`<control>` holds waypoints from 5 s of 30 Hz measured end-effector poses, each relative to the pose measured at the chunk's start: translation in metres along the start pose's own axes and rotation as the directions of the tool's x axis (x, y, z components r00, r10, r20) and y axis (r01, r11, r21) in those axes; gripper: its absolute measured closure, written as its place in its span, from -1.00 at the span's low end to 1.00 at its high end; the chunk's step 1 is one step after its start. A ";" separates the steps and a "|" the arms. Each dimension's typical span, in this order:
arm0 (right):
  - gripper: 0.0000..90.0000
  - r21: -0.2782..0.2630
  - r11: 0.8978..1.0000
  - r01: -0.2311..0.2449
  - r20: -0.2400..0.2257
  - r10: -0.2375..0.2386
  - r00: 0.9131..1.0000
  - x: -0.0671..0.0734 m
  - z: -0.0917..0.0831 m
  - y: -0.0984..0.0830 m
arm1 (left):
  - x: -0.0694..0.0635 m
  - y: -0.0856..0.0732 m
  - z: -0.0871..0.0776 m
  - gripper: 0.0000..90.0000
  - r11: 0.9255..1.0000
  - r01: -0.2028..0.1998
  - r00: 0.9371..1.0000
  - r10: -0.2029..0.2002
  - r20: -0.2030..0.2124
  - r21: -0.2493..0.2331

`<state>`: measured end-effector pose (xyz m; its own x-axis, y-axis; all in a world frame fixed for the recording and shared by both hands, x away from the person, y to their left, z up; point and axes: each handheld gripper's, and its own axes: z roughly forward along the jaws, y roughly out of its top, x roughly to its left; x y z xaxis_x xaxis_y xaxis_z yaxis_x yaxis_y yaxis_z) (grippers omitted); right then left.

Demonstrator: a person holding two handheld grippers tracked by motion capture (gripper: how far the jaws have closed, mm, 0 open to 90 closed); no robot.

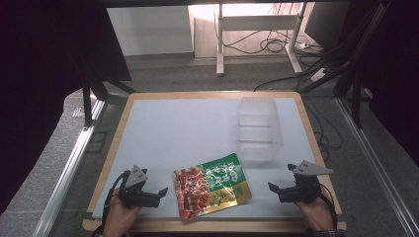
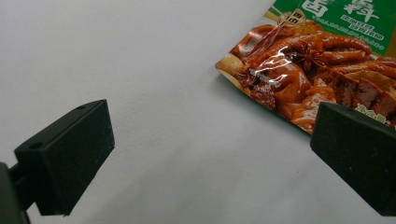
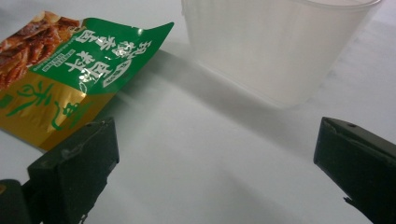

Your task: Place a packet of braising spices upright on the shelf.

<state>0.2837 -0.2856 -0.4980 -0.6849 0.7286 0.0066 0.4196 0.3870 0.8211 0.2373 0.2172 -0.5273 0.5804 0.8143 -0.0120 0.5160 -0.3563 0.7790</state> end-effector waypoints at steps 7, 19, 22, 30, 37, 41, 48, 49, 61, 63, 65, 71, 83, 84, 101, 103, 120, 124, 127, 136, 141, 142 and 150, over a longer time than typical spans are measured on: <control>-1.00 0.018 1.000 0.010 -0.015 -0.010 1.000 0.002 0.003 0.001 | 0.001 -0.001 0.002 -1.00 1.000 0.002 1.000 -0.002 -0.001 -0.005; -0.99 0.041 0.999 0.000 -0.028 0.002 1.000 0.006 0.006 0.001 | 0.000 0.000 0.002 -1.00 1.000 0.003 1.000 -0.004 -0.001 -0.020; -0.99 0.042 0.999 -0.002 -0.030 0.003 1.000 0.006 0.006 0.001 | 0.000 0.000 0.002 -1.00 1.000 0.005 1.000 -0.005 0.001 -0.021; -0.99 0.046 0.999 -0.001 -0.029 0.002 1.000 0.006 0.006 0.002 | 0.000 -0.001 0.004 -0.99 1.000 0.008 1.000 -0.007 0.012 -0.011; -0.99 0.042 0.999 0.005 -0.031 -0.004 1.000 0.008 0.007 0.003 | 0.000 -0.001 0.004 -0.99 1.000 0.010 1.000 -0.010 0.013 -0.008; -0.99 0.041 0.999 0.012 -0.035 -0.010 0.999 0.010 0.008 0.004 | 0.000 -0.001 0.005 -0.99 1.000 0.010 1.000 -0.010 0.014 -0.008; -0.99 0.044 0.999 0.017 -0.055 -0.015 0.998 0.016 0.014 0.006 | 0.000 -0.001 0.005 -0.99 1.000 0.010 1.000 -0.010 0.014 -0.007; -0.99 0.044 0.999 0.017 -0.055 -0.015 0.998 0.016 0.014 0.006 | 0.000 -0.001 0.005 -0.99 1.000 0.010 1.000 -0.010 0.015 -0.006; -0.99 0.061 0.998 0.017 -0.101 -0.010 0.995 0.023 0.026 0.009 | 0.000 -0.001 0.006 -0.99 1.000 0.011 1.000 -0.011 0.017 -0.004; -0.99 0.062 0.998 0.014 -0.107 -0.007 0.994 0.023 0.028 0.009 | 0.000 -0.001 0.006 -0.99 1.000 0.010 1.000 -0.010 0.018 -0.004; -0.99 0.059 0.998 0.014 -0.113 -0.007 0.994 0.024 0.030 0.009 | 0.000 -0.001 0.007 -0.99 1.000 0.009 1.000 -0.009 0.019 -0.003; -0.97 0.066 0.998 0.025 -0.125 -0.016 0.992 0.027 0.037 0.012 | -0.001 -0.001 0.007 -0.99 1.000 0.005 1.000 -0.005 0.019 0.002; -0.97 0.082 0.996 0.028 -0.141 -0.016 0.990 0.036 0.050 0.017 | -0.001 -0.001 0.008 -0.99 1.000 -0.003 1.000 0.002 0.023 0.010; -0.97 0.082 0.996 0.028 -0.141 -0.016 0.990 0.036 0.050 0.017 | -0.002 -0.001 0.008 -0.99 1.000 -0.002 1.000 0.001 0.023 0.010; -0.62 0.113 0.990 0.079 -0.184 -0.057 0.981 0.045 0.069 0.028 | -0.003 -0.001 0.009 -0.99 1.000 -0.004 1.000 0.003 0.022 0.015; -0.58 0.122 0.989 0.081 -0.195 -0.056 0.979 0.045 0.073 0.029 | -0.003 -0.001 0.009 -0.99 1.000 -0.004 1.000 0.004 0.022 0.015; -0.10 0.194 0.976 0.099 -0.285 -0.040 0.958 0.052 0.094 0.039 | -0.004 0.000 0.010 -0.99 1.000 -0.012 1.000 0.011 0.021 0.019; 0.09 0.189 0.973 0.131 -0.295 -0.071 0.953 0.056 0.097 0.042 | -0.004 0.000 0.010 -0.99 1.000 -0.012 1.000 0.012 0.022 0.021; 0.23 0.192 0.970 0.148 -0.288 -0.089 0.953 0.057 0.099 0.045 | -0.004 0.000 0.010 -0.99 1.000 -0.013 1.000 0.013 0.022 0.022; 0.63 0.197 0.967 0.159 -0.298 -0.095 0.950 0.057 0.107 0.051 | -0.004 0.000 0.010 -0.99 1.000 -0.013 1.000 0.013 0.021 0.023; 0.81 0.217 0.964 0.155 -0.312 -0.082 0.947 0.057 0.109 0.053 | -0.004 0.000 0.011 -0.99 1.000 -0.017 1.000 0.017 0.021 0.026; 0.85 0.224 0.962 0.155 -0.311 -0.080 0.947 0.058 0.110 0.053 | -0.004 0.000 0.011 -0.99 0.999 -0.018 1.000 0.018 0.021 0.026; 0.98 0.221 0.961 0.168 -0.294 -0.098 0.951 0.063 0.108 0.058 | -0.003 0.000 0.010 -0.99 1.000 -0.016 1.000 0.016 0.018 0.025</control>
<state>0.3288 -0.1563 -0.5118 -0.8674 0.4888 0.0931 0.4199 0.6188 0.6639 0.2417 0.2100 -0.5341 0.5993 0.8004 -0.0110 0.5224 -0.3807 0.7630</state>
